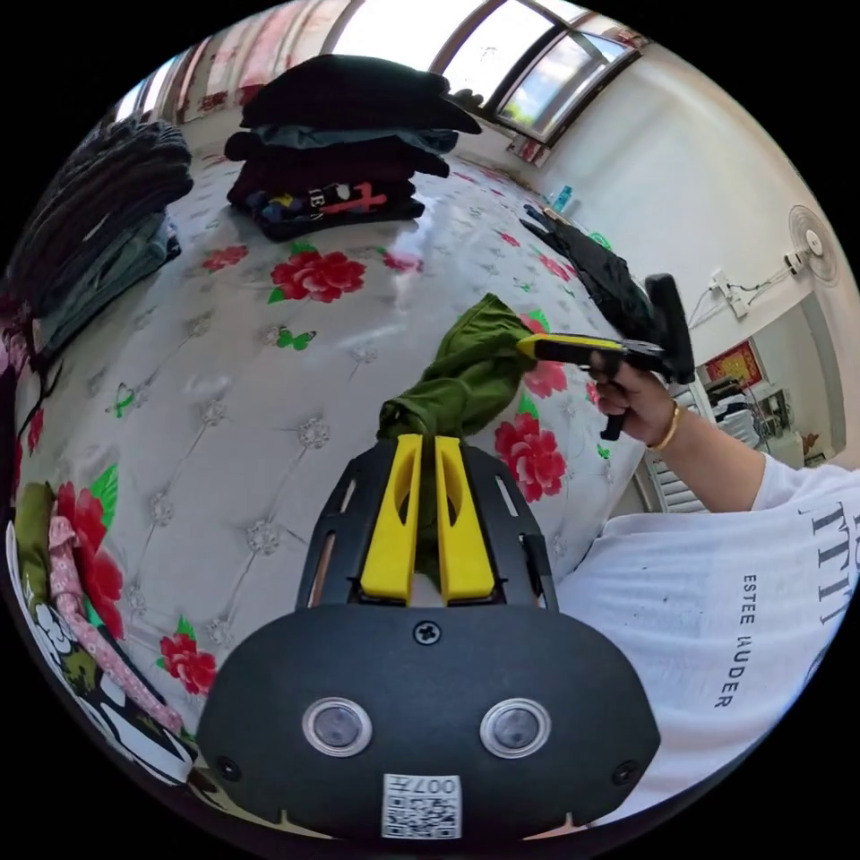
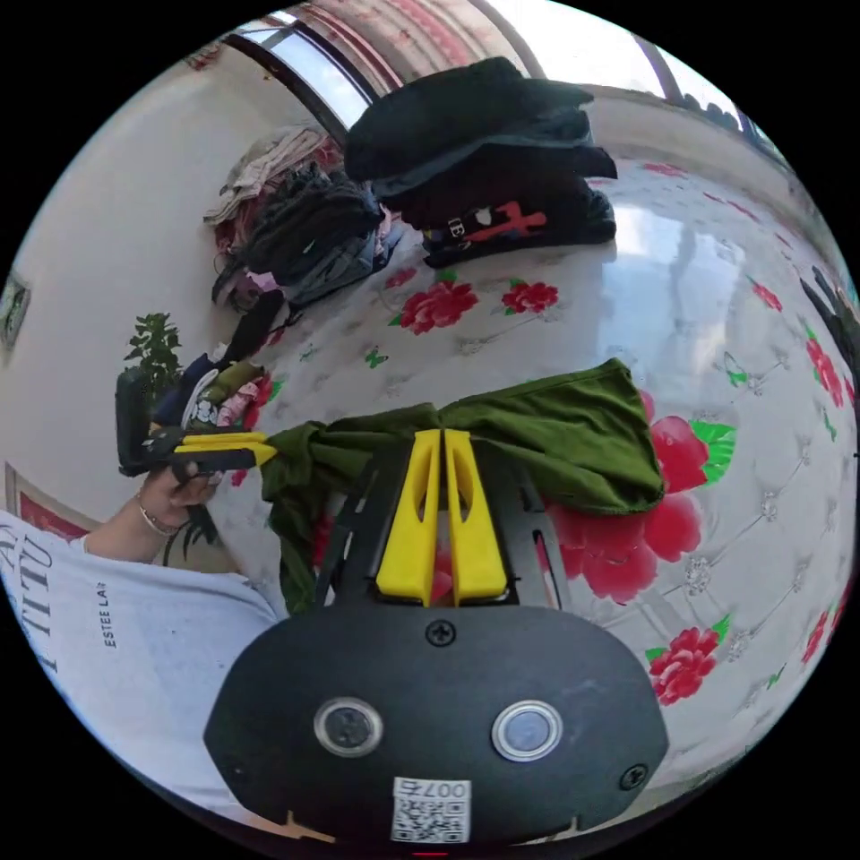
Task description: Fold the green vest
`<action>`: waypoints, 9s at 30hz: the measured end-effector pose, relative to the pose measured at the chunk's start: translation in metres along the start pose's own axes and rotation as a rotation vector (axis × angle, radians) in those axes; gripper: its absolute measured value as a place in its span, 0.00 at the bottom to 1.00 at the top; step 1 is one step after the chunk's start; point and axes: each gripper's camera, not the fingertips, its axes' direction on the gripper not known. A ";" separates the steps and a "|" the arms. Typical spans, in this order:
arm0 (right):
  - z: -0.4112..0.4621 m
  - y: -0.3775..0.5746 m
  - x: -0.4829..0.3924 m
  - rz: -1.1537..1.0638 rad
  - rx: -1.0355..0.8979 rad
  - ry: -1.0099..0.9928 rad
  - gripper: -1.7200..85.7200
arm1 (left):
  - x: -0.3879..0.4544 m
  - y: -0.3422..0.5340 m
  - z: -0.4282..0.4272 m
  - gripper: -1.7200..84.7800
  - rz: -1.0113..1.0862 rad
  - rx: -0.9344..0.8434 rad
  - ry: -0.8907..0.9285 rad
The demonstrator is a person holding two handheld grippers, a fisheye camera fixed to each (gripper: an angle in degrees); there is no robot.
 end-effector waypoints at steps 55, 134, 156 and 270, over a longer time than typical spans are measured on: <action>-0.098 0.000 -0.152 -0.789 -0.075 -0.731 0.02 | 0.274 0.214 -0.151 0.08 0.086 0.487 -0.177; -0.178 0.017 0.117 -0.193 -0.311 0.242 0.03 | 0.062 0.172 -0.069 0.01 -0.416 -0.084 -0.186; -0.552 -0.222 0.062 -0.315 0.683 -0.254 0.02 | -0.001 0.033 -0.413 0.01 0.075 0.773 0.068; -0.163 0.080 0.235 0.251 -0.128 -0.407 0.02 | -0.182 0.323 -0.094 0.01 -0.644 0.385 0.302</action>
